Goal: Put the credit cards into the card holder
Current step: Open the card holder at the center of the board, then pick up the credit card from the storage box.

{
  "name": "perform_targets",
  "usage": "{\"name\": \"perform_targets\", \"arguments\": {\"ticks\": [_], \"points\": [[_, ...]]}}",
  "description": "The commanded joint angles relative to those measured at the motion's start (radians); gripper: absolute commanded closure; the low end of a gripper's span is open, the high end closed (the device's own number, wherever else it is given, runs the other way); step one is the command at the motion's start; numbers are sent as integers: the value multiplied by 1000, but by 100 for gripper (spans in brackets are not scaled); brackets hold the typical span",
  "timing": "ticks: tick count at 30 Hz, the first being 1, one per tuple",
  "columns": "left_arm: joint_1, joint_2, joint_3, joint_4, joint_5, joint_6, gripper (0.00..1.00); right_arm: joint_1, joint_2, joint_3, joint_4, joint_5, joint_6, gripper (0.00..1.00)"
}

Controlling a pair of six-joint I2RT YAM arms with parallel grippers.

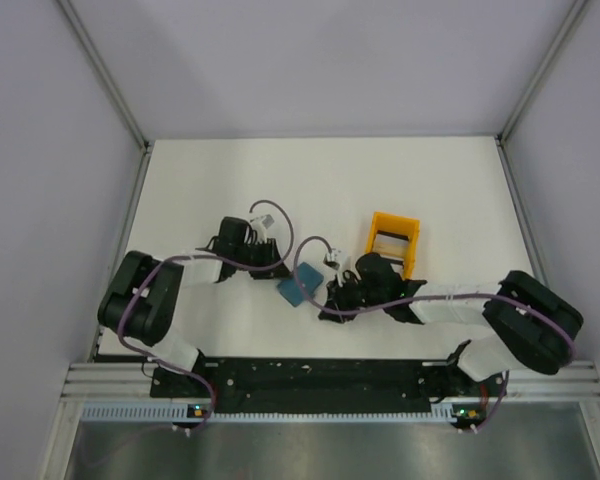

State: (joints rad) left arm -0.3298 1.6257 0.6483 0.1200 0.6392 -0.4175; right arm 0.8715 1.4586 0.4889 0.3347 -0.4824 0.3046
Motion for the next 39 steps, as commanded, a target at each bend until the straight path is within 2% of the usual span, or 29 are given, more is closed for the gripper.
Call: {"name": "perform_targets", "arguments": {"ticks": [1,3,5,8,9,10,11,12,17,19,22,24,30,32,35,39], "points": [[5,-92,-15,-22,-68,23,60,-15,-118,17,-49,224,91,71],[5,-128,-18,-45,-76,29,56,-22,-151,42,-80,287,102,69],[5,-162,-30,-62,-93,34,24,-31,-173,85,-143,384,132,68],[5,-225,-48,-85,-139,34,18,-78,-201,138,-267,543,201,68],[5,-246,-52,-91,-147,33,14,-103,-220,148,-289,567,221,67],[3,-272,-55,-92,-154,31,2,-123,-250,146,-299,585,234,62],[0,-295,-56,-97,-162,34,2,-132,-271,148,-316,622,237,50],[-6,-322,-53,-108,-197,40,2,-135,-285,161,-332,660,232,47],[-87,-400,20,-201,-322,94,2,-193,-320,192,-448,680,140,47],[-138,-403,60,-218,-354,105,2,-262,-333,188,-482,659,126,45],[-230,-360,129,-215,-366,103,2,-336,-398,180,-531,692,101,45],[-303,-314,190,-204,-392,97,2,-356,-449,166,-546,746,96,41],[-448,-97,373,-198,-438,91,2,-469,-491,183,-625,803,106,35],[-472,-32,419,-195,-431,79,2,-514,-485,174,-635,766,120,35],[-494,40,458,-187,-421,51,2,-600,-472,146,-634,618,162,35],[-497,92,462,-151,-415,19,2,-608,-449,109,-605,497,165,36]]}}
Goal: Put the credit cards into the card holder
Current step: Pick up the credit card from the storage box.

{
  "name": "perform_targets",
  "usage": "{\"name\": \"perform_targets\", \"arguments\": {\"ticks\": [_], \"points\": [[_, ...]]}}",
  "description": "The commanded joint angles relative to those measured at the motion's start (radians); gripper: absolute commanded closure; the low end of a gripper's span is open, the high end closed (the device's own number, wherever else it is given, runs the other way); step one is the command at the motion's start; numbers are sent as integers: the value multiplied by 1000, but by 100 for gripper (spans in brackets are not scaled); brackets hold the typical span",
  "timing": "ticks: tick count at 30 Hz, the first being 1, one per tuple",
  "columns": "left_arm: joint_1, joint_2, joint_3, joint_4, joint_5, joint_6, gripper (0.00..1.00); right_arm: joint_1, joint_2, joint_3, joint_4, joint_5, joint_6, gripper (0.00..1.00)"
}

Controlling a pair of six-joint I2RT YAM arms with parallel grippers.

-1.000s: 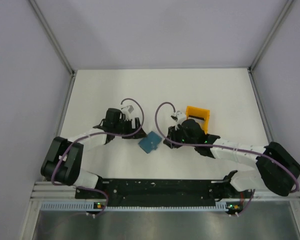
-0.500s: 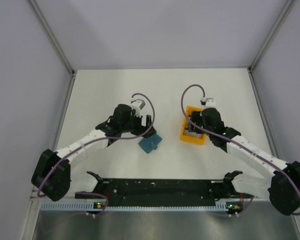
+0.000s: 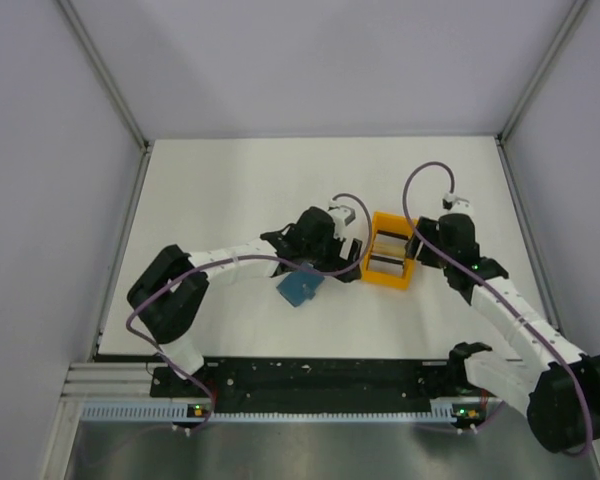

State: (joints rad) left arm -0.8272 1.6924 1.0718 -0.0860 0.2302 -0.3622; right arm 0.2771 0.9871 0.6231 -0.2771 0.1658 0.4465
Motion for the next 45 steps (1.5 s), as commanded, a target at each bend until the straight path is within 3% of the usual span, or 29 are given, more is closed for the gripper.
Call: {"name": "perform_targets", "arguments": {"ticks": [1,12,19,23,25,35,45], "points": [[0,35,40,57,-11,-38,2,-15,34,-32,18,-187,26,37],[14,72,50,66,-63,-57,5,34,48,-106,136,-344,103,52],[57,89,51,77,-60,-73,11,100,24,-48,44,-272,46,54],[88,102,59,106,-72,-69,25,100,-57,27,-34,-181,-52,51],[100,105,59,127,-62,-67,27,100,-58,65,-28,-193,-100,50],[105,147,74,149,-12,-92,28,100,228,242,-50,-328,-345,47],[109,147,66,149,-28,-103,28,112,447,302,-66,-316,-408,45]]}}
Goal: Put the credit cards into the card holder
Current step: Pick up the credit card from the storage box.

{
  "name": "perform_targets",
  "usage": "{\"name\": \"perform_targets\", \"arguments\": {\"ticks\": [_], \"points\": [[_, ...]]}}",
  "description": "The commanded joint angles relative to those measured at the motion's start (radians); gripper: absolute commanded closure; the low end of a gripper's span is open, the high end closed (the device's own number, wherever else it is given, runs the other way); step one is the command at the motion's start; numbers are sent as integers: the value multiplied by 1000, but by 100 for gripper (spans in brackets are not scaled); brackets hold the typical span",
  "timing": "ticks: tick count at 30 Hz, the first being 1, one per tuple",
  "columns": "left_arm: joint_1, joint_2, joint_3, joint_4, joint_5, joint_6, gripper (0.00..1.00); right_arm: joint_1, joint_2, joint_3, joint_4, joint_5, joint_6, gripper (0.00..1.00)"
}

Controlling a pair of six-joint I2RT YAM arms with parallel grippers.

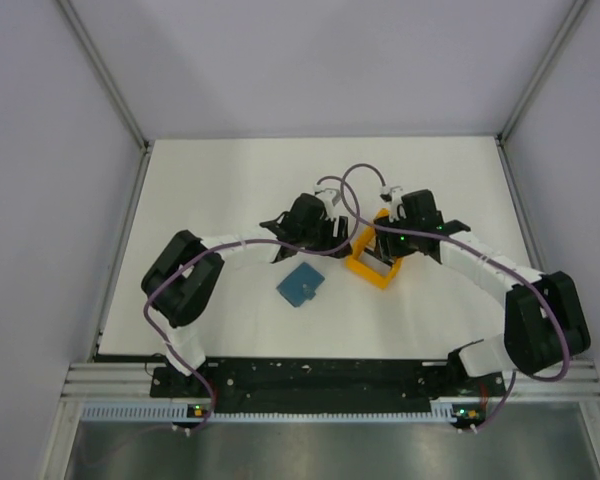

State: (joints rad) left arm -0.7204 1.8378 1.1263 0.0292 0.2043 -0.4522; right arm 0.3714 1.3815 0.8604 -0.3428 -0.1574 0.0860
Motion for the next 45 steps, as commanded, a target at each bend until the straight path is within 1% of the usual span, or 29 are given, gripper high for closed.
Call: {"name": "perform_targets", "arguments": {"ticks": [1,2,4,7,9,15,18,20,25,26,28,29,31,32,33,34,35,36,37,38,41,42,45], "points": [[4,0,9,32,-3,-14,28,26,62,66,-1,21,-55,43],[4,-3,4,32,-3,-14,28,38,73,66,5,62,-51,39],[9,-14,-9,41,-6,-22,29,47,86,60,18,79,-61,37],[19,-35,-49,83,0,-51,29,57,111,52,36,119,-60,37],[27,-48,-75,109,7,-65,28,67,119,54,30,183,-60,37],[35,-84,-134,158,-2,-97,28,101,149,61,25,243,-80,36],[39,-97,-141,167,4,-106,28,124,177,69,21,266,-80,36],[41,-98,-142,164,9,-106,28,135,192,71,15,286,-112,35],[44,-106,-149,170,15,-112,28,138,200,71,8,346,-94,37],[44,-104,-149,169,17,-112,28,138,200,74,8,354,-94,39],[44,-106,-148,170,18,-112,28,138,200,75,8,364,-65,46],[45,-106,-148,170,18,-111,28,138,200,74,8,380,-58,51],[45,-106,-148,170,20,-111,28,138,203,72,10,392,-55,57],[47,-106,-148,169,21,-109,28,138,205,72,10,394,-51,63],[47,-104,-148,169,23,-109,28,138,203,72,11,391,-51,72],[47,-104,-148,166,24,-109,28,139,202,72,11,384,-49,78],[49,-103,-149,164,26,-109,28,139,203,74,13,383,-46,78],[47,-106,-149,166,26,-109,28,138,203,74,11,387,-42,82],[50,-106,-152,166,26,-109,27,139,203,72,13,389,-40,93],[50,-106,-152,166,26,-109,27,139,202,75,13,389,-42,96],[52,-109,-155,164,29,-109,27,139,200,78,11,389,-37,96],[52,-110,-157,166,32,-109,27,138,197,81,11,389,-34,93],[52,-117,-164,178,43,-106,27,139,169,83,14,378,-32,72]]}}
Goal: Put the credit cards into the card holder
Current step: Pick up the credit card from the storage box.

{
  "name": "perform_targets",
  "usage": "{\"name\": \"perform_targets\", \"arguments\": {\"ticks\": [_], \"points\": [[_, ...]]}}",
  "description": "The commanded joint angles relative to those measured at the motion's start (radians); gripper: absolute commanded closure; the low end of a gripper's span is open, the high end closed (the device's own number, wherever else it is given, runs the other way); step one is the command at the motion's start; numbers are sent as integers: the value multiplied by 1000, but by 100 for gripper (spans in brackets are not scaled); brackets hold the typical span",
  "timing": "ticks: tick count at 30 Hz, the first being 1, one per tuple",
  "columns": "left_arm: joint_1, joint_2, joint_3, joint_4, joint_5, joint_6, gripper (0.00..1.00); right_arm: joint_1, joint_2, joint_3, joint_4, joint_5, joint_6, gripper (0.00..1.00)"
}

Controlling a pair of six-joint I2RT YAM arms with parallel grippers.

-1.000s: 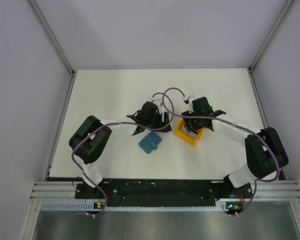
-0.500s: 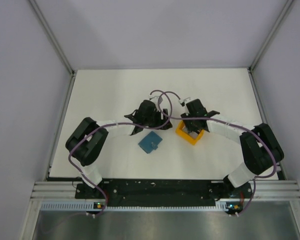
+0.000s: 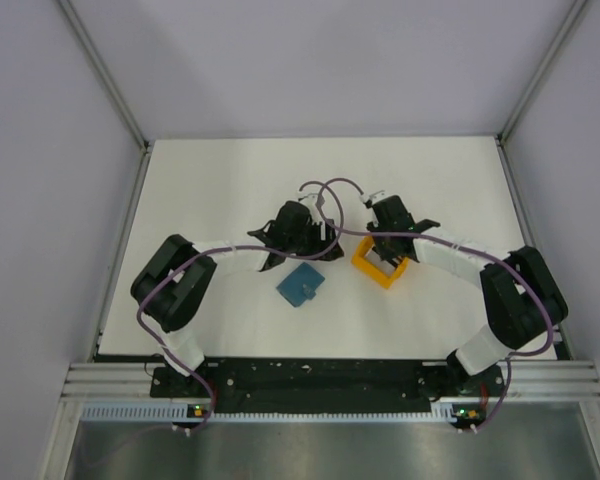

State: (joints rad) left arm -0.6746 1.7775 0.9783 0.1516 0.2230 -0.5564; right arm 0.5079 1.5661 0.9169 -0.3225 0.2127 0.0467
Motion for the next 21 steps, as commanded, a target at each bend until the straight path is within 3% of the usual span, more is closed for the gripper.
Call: {"name": "perform_targets", "arguments": {"ticks": [1,4,6,14,21], "points": [[6,-61,-20,65,30,0,26,3,-23,25,-3,10,4,63],[4,-66,-23,74,44,1,25,1,-37,20,5,-2,-14,42],[6,-69,-27,85,55,1,25,0,-31,16,8,-30,-33,36],[6,-73,-29,85,61,1,25,1,44,-9,3,-7,-41,30],[6,-86,-36,91,55,-5,25,4,78,-15,3,62,-10,35]]}}
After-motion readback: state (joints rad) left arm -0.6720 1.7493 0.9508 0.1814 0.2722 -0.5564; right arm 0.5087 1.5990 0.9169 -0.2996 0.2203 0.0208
